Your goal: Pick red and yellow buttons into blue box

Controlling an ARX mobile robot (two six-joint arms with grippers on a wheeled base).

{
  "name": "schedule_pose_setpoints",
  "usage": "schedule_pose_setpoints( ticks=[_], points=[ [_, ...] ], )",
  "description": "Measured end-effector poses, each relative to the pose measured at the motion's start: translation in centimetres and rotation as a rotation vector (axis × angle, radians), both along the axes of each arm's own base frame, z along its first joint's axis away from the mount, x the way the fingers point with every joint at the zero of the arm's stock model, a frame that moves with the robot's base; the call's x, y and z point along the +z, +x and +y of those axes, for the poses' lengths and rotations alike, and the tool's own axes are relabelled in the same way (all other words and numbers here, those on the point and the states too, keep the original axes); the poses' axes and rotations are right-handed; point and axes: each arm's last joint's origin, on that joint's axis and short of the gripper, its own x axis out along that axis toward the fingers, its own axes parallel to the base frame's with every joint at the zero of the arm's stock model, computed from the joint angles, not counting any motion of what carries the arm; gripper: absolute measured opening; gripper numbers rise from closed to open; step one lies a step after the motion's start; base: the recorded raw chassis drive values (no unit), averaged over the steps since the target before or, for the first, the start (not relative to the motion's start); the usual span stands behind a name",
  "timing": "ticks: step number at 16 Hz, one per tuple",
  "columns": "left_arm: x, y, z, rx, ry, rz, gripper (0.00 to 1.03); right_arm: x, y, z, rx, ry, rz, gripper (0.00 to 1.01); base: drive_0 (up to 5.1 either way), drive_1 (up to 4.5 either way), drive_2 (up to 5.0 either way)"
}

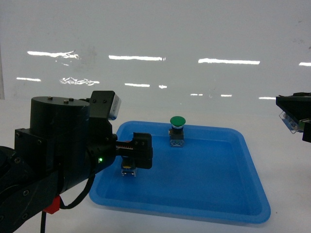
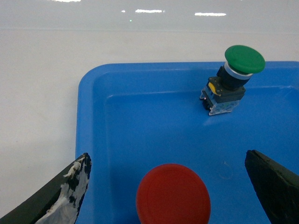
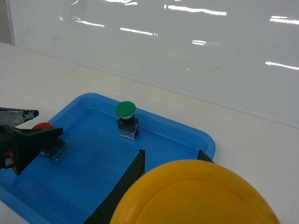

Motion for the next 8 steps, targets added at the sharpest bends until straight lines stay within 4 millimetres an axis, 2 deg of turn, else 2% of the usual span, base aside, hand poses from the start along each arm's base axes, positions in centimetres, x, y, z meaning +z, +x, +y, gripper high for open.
schedule_pose_setpoints(
  ticks=[5, 8],
  points=[
    [-0.4, 0.5, 0.0, 0.01, 0.01, 0.008, 0.98, 0.0, 0.0, 0.0, 0.002, 0.0, 0.001, 0.28, 0.0, 0.0, 0.0],
    [-1.7, 1.1, -0.1, 0.025, 0.031, 0.033, 0.98, 0.0, 0.2, 0.0, 0.009, 0.002, 0.006, 0.28, 0.0, 0.0, 0.0]
  ],
)
